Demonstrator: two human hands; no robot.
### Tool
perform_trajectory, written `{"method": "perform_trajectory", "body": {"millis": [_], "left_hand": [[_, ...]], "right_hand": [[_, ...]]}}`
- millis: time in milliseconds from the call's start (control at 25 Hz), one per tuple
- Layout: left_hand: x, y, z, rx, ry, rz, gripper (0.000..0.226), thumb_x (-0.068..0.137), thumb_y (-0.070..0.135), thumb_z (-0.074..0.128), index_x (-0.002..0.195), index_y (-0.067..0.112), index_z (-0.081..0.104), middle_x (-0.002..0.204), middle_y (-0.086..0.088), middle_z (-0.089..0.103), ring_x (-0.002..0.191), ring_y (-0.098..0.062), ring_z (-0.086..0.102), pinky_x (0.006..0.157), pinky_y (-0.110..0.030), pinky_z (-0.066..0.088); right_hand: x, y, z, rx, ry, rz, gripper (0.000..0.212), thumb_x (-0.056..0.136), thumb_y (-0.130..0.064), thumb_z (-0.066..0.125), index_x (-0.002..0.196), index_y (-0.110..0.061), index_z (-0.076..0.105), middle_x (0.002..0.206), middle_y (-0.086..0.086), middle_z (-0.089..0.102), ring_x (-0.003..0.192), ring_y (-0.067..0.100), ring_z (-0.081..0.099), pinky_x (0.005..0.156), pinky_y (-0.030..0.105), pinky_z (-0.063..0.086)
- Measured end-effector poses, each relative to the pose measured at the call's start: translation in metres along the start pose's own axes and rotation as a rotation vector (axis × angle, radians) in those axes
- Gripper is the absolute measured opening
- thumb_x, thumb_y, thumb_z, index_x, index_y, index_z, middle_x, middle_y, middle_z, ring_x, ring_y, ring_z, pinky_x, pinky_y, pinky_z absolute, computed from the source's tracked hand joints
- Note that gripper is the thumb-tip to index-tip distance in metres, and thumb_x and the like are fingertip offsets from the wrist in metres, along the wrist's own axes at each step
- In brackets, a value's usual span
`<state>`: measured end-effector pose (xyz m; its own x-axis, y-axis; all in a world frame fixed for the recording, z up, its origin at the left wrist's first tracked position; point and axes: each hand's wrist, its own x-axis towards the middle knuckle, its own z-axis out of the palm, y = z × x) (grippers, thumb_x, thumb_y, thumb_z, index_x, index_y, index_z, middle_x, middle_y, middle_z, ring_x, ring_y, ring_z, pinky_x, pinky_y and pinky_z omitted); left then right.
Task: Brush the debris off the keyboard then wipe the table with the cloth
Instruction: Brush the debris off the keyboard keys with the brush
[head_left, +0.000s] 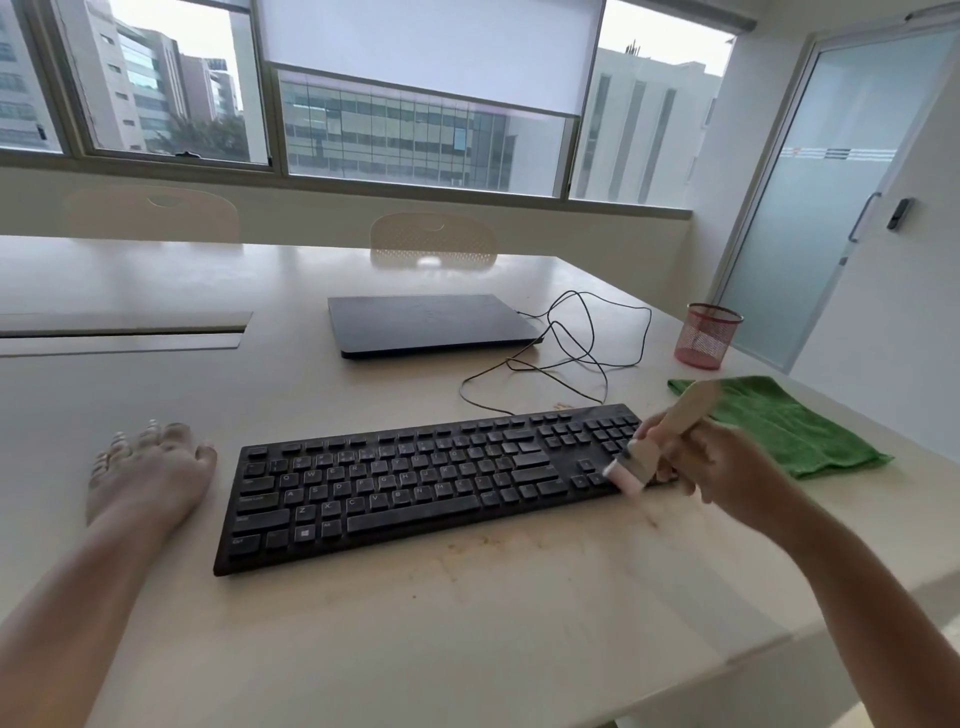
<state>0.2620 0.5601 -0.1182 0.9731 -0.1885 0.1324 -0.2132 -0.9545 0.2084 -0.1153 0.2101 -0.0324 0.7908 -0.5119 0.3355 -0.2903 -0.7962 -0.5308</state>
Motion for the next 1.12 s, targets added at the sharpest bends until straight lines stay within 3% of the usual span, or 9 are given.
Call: {"method": "perform_trajectory", "body": {"millis": [80, 240, 400, 560, 640, 760, 800, 960, 1120], "left_hand": [[0.004, -0.002, 0.001, 0.001, 0.001, 0.006, 0.051, 0.098, 0.039, 0.027, 0.141, 0.012, 0.034, 0.154, -0.011, 0.024, 0.142, -0.033, 0.019, 0.118, -0.04, 0.014], [0.004, 0.0, 0.004, -0.001, 0.017, 0.011, 0.052, 0.098, 0.039, 0.027, 0.142, 0.012, 0.032, 0.155, -0.01, 0.022, 0.143, -0.033, 0.018, 0.117, -0.04, 0.013], [0.017, -0.009, 0.012, 0.009, -0.001, 0.032, 0.053, 0.096, 0.04, 0.027, 0.14, 0.012, 0.034, 0.154, -0.011, 0.025, 0.142, -0.031, 0.02, 0.118, -0.042, 0.014], [0.032, -0.017, 0.021, 0.014, -0.021, 0.038, 0.054, 0.095, 0.042, 0.027, 0.138, 0.011, 0.036, 0.152, -0.012, 0.028, 0.142, -0.029, 0.022, 0.117, -0.044, 0.015], [0.032, -0.017, 0.024, 0.015, -0.011, 0.038, 0.054, 0.095, 0.042, 0.027, 0.138, 0.01, 0.036, 0.152, -0.013, 0.029, 0.142, -0.029, 0.022, 0.117, -0.044, 0.015], [0.032, -0.018, 0.024, 0.015, -0.015, 0.036, 0.052, 0.095, 0.041, 0.026, 0.136, 0.011, 0.037, 0.151, -0.013, 0.03, 0.142, -0.03, 0.023, 0.117, -0.044, 0.015], [0.033, -0.018, 0.024, 0.017, -0.013, 0.036, 0.052, 0.095, 0.041, 0.026, 0.135, 0.011, 0.038, 0.151, -0.013, 0.031, 0.141, -0.031, 0.024, 0.117, -0.045, 0.016], [0.032, -0.018, 0.024, 0.035, -0.002, 0.04, 0.053, 0.095, 0.042, 0.027, 0.135, 0.011, 0.04, 0.15, -0.014, 0.033, 0.139, -0.033, 0.028, 0.115, -0.045, 0.018], [0.027, -0.014, 0.022, 0.021, 0.021, 0.032, 0.05, 0.096, 0.041, 0.03, 0.134, 0.01, 0.041, 0.149, -0.015, 0.033, 0.138, -0.036, 0.028, 0.115, -0.044, 0.019]], "right_hand": [[-0.006, 0.019, 0.001, -0.143, 0.033, 0.023, 0.052, 0.073, -0.083, 0.027, 0.092, -0.048, 0.06, 0.066, -0.003, 0.066, 0.052, 0.013, 0.06, 0.053, 0.03, 0.051], [-0.002, 0.042, -0.019, -0.326, 0.169, 0.221, 0.042, 0.089, -0.052, 0.038, 0.107, -0.025, 0.065, 0.07, -0.005, 0.066, 0.064, 0.021, 0.061, 0.067, 0.037, 0.051], [-0.003, 0.022, -0.01, -0.189, 0.146, 0.087, 0.056, 0.079, -0.074, 0.03, 0.098, -0.033, 0.062, 0.066, -0.004, 0.066, 0.057, 0.016, 0.059, 0.062, 0.035, 0.049], [0.002, 0.043, -0.017, -0.319, 0.146, 0.248, 0.031, 0.094, -0.042, 0.041, 0.109, -0.026, 0.063, 0.072, -0.007, 0.067, 0.061, 0.019, 0.059, 0.068, 0.039, 0.052], [0.003, 0.052, -0.024, -0.321, 0.215, 0.292, 0.031, 0.096, -0.039, 0.04, 0.108, -0.021, 0.062, 0.072, -0.004, 0.067, 0.06, 0.021, 0.059, 0.064, 0.035, 0.052], [0.005, 0.039, -0.016, -0.012, 0.233, 0.249, 0.024, 0.098, -0.029, 0.042, 0.103, -0.015, 0.06, 0.068, -0.003, 0.066, 0.043, 0.011, 0.051, 0.044, 0.019, 0.042], [0.005, 0.033, -0.01, 0.02, 0.211, 0.235, 0.024, 0.098, -0.029, 0.043, 0.102, -0.013, 0.06, 0.067, -0.002, 0.066, 0.042, 0.01, 0.049, 0.043, 0.019, 0.041], [0.005, 0.02, 0.002, -0.419, 0.389, 0.243, 0.038, 0.096, -0.039, 0.041, 0.099, -0.007, 0.062, 0.073, 0.01, 0.067, 0.067, 0.031, 0.062, 0.057, 0.031, 0.04], [0.018, -0.003, 0.021, -0.115, 0.22, 0.026, 0.062, 0.083, -0.069, 0.031, 0.106, -0.021, 0.063, 0.074, 0.004, 0.068, 0.06, 0.026, 0.062, 0.058, 0.037, 0.05]]}}
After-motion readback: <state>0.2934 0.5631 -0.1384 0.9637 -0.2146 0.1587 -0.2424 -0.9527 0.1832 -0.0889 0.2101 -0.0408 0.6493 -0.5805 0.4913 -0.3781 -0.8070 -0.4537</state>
